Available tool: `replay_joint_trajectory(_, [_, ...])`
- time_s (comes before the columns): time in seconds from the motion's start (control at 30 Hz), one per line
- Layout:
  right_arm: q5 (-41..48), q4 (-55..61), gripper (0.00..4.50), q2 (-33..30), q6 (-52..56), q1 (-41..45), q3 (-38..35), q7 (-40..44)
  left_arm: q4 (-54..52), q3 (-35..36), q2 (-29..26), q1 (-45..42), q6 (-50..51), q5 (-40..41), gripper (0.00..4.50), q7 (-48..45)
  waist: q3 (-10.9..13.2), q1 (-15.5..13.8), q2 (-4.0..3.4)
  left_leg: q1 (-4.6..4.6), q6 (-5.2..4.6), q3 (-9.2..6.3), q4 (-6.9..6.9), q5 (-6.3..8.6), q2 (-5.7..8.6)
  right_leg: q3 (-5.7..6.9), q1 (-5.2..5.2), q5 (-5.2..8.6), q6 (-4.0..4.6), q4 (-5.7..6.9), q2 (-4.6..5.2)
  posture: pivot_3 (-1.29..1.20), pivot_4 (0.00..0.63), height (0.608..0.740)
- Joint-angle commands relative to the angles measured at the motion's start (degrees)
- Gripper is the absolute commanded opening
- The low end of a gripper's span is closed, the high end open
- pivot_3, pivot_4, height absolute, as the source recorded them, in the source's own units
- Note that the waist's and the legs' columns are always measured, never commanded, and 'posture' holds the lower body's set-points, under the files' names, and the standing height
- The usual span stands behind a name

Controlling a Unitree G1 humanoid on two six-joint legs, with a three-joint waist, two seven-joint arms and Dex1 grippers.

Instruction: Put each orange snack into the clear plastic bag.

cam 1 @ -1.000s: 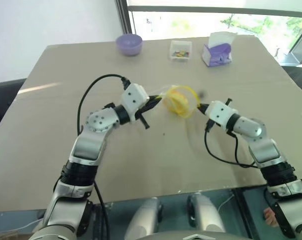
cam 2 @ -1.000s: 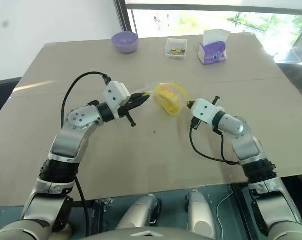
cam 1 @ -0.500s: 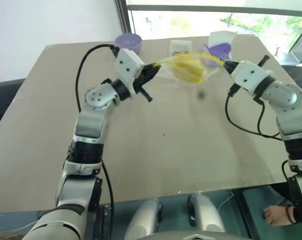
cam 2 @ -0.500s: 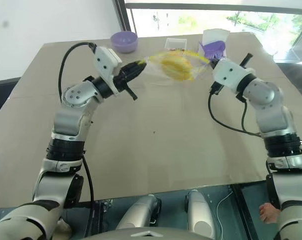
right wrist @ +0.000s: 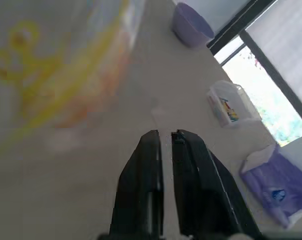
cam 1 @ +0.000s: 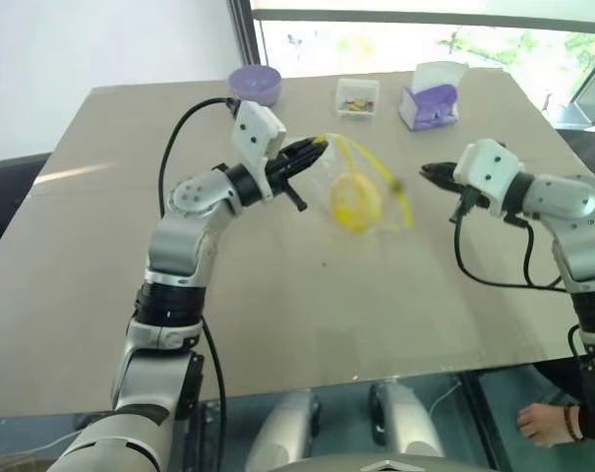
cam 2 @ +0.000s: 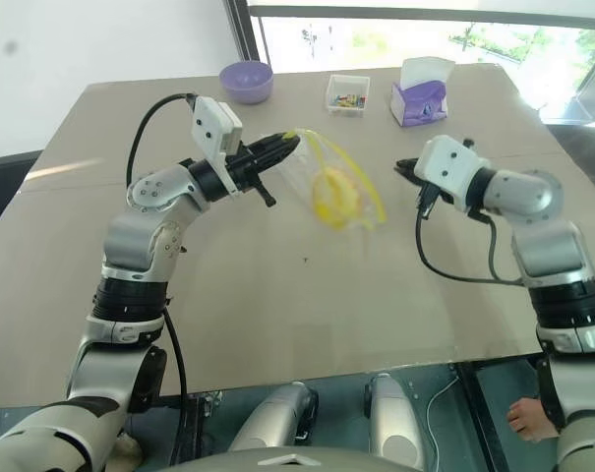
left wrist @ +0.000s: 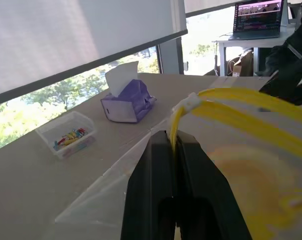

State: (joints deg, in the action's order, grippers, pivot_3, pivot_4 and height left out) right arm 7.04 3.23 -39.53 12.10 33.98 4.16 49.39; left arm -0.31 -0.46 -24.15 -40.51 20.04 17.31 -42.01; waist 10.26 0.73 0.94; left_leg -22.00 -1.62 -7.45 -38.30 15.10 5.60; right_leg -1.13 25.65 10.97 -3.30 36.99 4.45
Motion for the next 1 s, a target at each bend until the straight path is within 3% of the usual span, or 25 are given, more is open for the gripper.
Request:
replay_joint_trajectory(0.03, [3.24,7.23,1.84,2.43,5.71,-1.72,-3.51,-4.29,-3.88,0.46,-0.55,0.21,-0.47,0.32,0.0,0.22,0.0,0.04,0.0,0.0,0.0,0.0,0.0,0.0,0.0,0.0,0.01,0.0,0.0,0.0,0.0,0.0,0.15,0.74])
replay_joint_trajectory(0.07, [4.06,8.51,2.26,2.97,7.42,-2.52,-3.79,-4.81,-3.93,0.37,-0.59,0.26,-0.53,0.21,0.0,0.22,0.0,0.0,0.0,0.0,0.0,0.01,0.0,0.0,0.0,-0.01,0.01,0.0,0.0,0.0,0.0,0.0,0.15,0.74])
replay_joint_trajectory(0.7, [14.76,20.11,2.26,8.0,25.54,-8.09,-4.38,-9.58,-2.81,-0.28,-0.49,-0.29,-1.57,-2.11,0.0,0.58,0.0,-0.09,0.0,0.01,0.0,0.0,-0.02,0.0,0.01,0.01,-0.02,-0.02,-0.02,0.01,-0.01,0.0,0.15,0.74])
replay_joint_trajectory(0.97, [14.95,19.02,2.26,8.36,25.04,-7.44,-4.53,-10.03,-2.18,-0.5,-0.22,-0.73,-1.87,-3.08,0.0,0.67,0.0,-0.08,0.0,0.01,0.0,0.01,-0.02,0.0,0.01,0.01,-0.01,-0.02,-0.02,0.01,-0.01,0.0,0.15,0.74])
replay_joint_trajectory(1.0, [15.11,19.29,2.52,8.37,25.1,-7.7,-4.58,-9.99,-2.17,-0.53,-0.27,-0.7,-1.83,-3.17,0.0,0.7,0.0,-0.07,0.0,0.01,0.0,0.01,-0.02,0.0,0.01,0.01,-0.01,-0.02,-0.02,0.01,-0.01,0.0,0.15,0.74])
